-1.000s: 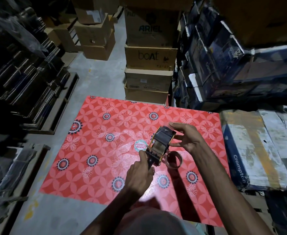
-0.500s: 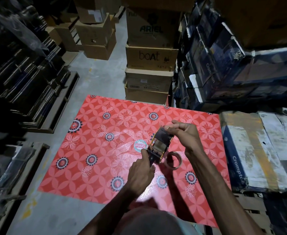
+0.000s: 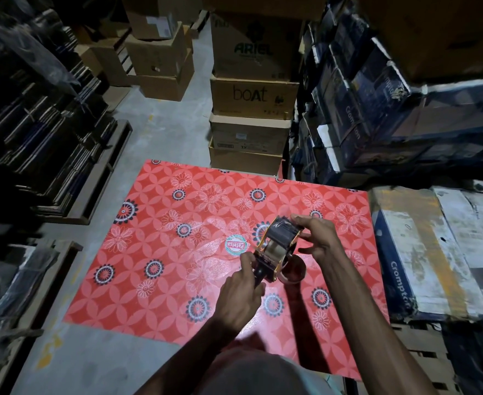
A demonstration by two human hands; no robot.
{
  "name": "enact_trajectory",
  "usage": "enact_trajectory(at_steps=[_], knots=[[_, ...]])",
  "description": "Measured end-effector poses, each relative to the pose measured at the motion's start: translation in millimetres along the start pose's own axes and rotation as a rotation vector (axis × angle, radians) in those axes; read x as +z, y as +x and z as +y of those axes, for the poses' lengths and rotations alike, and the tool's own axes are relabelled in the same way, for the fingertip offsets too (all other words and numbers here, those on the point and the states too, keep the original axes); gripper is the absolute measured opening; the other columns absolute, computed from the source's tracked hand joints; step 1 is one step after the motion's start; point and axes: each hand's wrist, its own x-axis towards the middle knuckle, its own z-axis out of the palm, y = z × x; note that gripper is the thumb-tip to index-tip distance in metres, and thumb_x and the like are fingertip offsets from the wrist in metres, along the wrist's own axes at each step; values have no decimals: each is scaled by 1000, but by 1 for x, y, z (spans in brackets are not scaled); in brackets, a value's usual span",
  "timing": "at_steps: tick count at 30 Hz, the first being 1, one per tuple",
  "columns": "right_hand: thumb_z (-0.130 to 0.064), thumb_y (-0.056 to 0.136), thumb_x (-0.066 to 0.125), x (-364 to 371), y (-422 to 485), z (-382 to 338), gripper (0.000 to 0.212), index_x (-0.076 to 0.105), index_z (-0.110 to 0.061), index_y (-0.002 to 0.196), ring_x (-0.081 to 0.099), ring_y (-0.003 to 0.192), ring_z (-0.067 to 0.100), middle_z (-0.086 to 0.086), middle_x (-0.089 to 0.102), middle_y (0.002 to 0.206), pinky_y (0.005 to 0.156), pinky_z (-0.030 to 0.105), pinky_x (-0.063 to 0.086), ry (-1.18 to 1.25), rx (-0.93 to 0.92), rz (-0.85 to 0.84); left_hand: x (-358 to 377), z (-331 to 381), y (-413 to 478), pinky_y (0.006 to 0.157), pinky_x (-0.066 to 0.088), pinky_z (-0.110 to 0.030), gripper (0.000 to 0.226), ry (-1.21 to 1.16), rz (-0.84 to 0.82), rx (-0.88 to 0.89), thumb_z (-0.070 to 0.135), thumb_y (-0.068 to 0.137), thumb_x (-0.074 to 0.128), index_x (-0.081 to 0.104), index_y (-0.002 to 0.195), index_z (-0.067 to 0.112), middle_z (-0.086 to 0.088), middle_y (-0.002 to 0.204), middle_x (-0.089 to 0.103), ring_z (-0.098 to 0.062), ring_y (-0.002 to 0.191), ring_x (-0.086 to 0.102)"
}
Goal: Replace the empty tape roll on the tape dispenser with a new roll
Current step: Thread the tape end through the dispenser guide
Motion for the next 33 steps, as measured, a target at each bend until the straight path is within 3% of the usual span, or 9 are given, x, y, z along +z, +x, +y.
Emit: enact_trajectory(at_steps=[4,7,12,17,19,22,24,29,33], knots=[[-2,83,76,-1,3,6,10,70,-9,78,62,74,24,3,67,78,69,39,46,58,55,-18,-5,3,-6,77,60,-50,73,-10,0,16,19,96,60,14,151,36,-3,97,78,-36,82,72],[0,81,75,-2,5,7,8,75,-6,75,60,64,23,2,72,69,59,31,41,56,35,-36,-8,3,-10,78,60,-50,74,-42,-5,12,19,96,58,13,152,39,-1,97,78,-33,81,72],[1,81,75,1,8,4,9,76,-6,75,62,67,22,-1,74,66,61,32,44,32,16,-46,-10,3,-10,80,60,-49,83,-17,20,25,23,99,58,5,160,43,-3,108,78,-32,85,72],[1,81,75,5,8,8,8,75,-5,76,63,73,26,2,73,72,73,42,46,20,10,-39,-15,6,-13,79,61,-49,100,12,-19,79,19,103,58,-12,158,65,-3,100,78,-26,81,74],[0,82,75,6,8,11,3,74,-3,82,63,71,25,4,72,77,67,39,46,24,12,-38,-15,4,-13,80,60,-50,101,24,-19,79,20,102,58,-14,158,65,-5,99,77,-27,83,73],[-1,82,76,4,10,15,7,73,-5,78,61,64,22,-1,71,64,58,33,42,32,25,-36,-15,4,-15,81,60,-49,103,45,-39,76,20,102,57,-19,158,62,-7,104,77,-29,84,73],[-1,82,77,3,10,15,8,73,-6,77,61,65,22,-2,71,63,60,33,43,30,24,-41,-12,4,-16,80,61,-48,106,45,-31,47,22,103,58,-24,160,53,-8,108,78,-31,84,73],[0,82,76,6,9,12,12,72,-7,73,64,80,26,3,72,79,83,47,53,7,-1,-54,-5,-7,-15,76,62,-52,72,-38,-21,-29,33,98,51,7,153,41,0,108,80,-32,81,74],[-1,78,80,11,11,14,16,74,-10,65,63,79,26,1,71,70,78,44,50,7,-2,-62,-11,-3,-19,74,61,-51,74,-25,-9,-29,30,96,51,9,156,42,-2,109,79,-30,80,73]])
